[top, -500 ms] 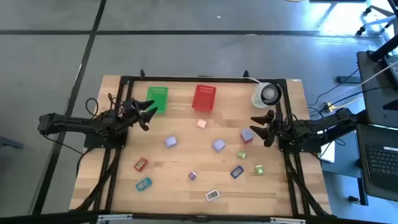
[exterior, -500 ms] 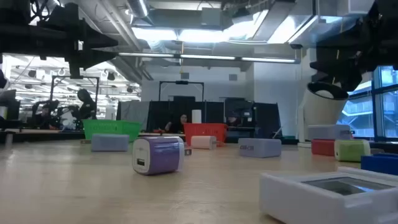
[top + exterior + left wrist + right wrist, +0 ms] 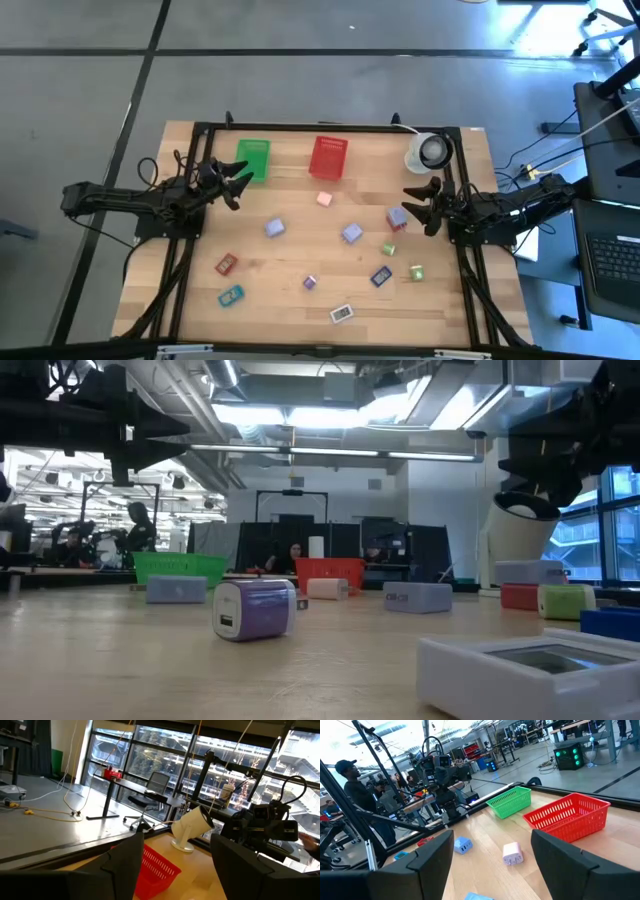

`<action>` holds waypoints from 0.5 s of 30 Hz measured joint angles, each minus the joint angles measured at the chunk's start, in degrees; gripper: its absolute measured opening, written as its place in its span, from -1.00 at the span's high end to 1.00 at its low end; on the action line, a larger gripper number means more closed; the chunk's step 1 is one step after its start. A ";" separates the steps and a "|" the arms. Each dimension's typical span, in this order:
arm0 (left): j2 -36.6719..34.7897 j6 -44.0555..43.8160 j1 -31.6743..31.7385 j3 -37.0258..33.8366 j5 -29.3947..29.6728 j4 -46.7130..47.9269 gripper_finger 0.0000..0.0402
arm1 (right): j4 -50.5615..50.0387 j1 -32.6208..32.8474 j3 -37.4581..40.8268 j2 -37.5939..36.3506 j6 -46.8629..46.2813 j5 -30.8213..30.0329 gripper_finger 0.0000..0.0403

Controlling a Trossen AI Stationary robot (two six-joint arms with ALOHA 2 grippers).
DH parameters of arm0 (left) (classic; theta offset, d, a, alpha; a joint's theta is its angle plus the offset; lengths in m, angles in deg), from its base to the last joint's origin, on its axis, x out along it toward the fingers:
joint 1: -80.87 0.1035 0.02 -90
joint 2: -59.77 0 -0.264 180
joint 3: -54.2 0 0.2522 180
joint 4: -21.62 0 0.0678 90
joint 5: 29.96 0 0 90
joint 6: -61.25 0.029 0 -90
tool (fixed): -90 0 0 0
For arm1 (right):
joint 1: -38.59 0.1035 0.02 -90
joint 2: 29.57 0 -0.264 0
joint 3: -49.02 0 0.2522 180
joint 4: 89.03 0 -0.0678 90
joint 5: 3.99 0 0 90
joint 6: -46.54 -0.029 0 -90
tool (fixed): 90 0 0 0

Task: Pick & Place Office items

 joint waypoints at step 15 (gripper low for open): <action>0.00 0.00 0.00 0.00 -0.01 0.00 -0.12 | 0.46 -0.02 0.00 0.01 -6.95 -1.29 -0.34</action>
